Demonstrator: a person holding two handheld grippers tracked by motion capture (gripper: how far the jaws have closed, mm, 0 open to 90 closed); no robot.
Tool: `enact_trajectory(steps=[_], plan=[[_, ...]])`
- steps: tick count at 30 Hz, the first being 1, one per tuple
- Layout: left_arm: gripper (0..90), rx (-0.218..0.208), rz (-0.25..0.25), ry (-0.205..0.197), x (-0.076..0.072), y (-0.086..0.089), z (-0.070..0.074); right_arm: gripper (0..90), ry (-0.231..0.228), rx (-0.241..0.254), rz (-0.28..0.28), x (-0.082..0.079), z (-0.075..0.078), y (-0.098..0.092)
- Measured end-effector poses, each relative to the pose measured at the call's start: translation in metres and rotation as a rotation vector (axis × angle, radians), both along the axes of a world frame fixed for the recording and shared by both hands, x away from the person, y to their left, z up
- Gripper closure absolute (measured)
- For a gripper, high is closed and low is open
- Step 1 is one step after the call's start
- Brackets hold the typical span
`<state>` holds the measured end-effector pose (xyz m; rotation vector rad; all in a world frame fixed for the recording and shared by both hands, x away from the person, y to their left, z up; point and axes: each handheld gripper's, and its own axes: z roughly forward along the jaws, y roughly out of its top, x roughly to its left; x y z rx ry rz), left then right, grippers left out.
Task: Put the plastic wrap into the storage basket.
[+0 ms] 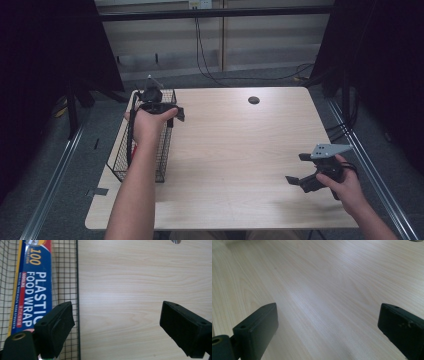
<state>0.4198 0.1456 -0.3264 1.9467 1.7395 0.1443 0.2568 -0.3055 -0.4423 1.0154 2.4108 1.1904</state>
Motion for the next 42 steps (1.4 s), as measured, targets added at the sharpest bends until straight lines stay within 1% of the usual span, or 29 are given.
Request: enact_trajectory(steps=[2, 8, 9, 10, 19, 24, 25, 31, 32, 35, 36, 37, 42], plan=[[11.9, -0.004, -0.015, -0.004, -0.001, -0.005, 0.001, 2.7, 0.002, 0.001, -0.003, 0.000, 0.000, 0.000], [11.9, -0.018, -0.028, -0.012, -0.002, -0.013, 0.003, 2.7, 0.002, 0.001, -0.002, 0.001, 0.000, 0.001], [11.9, -0.013, -0.041, -0.013, -0.002, -0.013, 0.003, 2.7, 0.001, 0.003, -0.001, 0.001, 0.000, 0.001], [11.9, -0.017, -0.035, -0.015, -0.003, -0.016, 0.003, 2.7, 0.002, 0.004, 0.001, 0.001, 0.000, 0.000], [12.5, -0.031, -0.058, -0.021, -0.006, -0.028, -0.002, 2.7, -0.003, 0.004, 0.002, 0.001, 0.000, 0.000], [13.1, -0.041, -0.076, -0.034, -0.007, -0.034, -0.003, 2.7, 0.002, 0.000, 0.004, 0.001, -0.001, 0.001], [13.1, -0.043, -0.071, -0.040, -0.007, -0.036, -0.003, 2.7, 0.001, 0.001, 0.003, 0.001, -0.001, 0.001], [12.8, -0.052, -0.100, -0.040, -0.009, -0.044, -0.007, 2.7, -0.003, 0.002, 0.002, 0.001, -0.001, 0.000], [12.9, -0.055, -0.105, -0.045, -0.009, -0.045, -0.008, 2.7, -0.002, 0.001, 0.003, 0.001, -0.001, 0.001], [13.0, -0.061, -0.119, -0.045, -0.011, -0.049, -0.010, 2.7, 0.004, -0.002, 0.003, 0.001, -0.001, 0.001], [13.0, -0.069, -0.118, -0.046, -0.011, -0.051, -0.011, 2.7, 0.004, -0.003, 0.003, 0.001, -0.001, 0.001], [12.9, -0.064, -0.124, -0.045, -0.012, -0.051, -0.012, 2.7, 0.005, -0.002, 0.002, 0.001, -0.001, 0.001], [12.8, -0.069, -0.137, -0.050, -0.014, -0.057, -0.016, 2.7, 0.003, -0.004, 0.003, 0.001, -0.001, 0.001]])
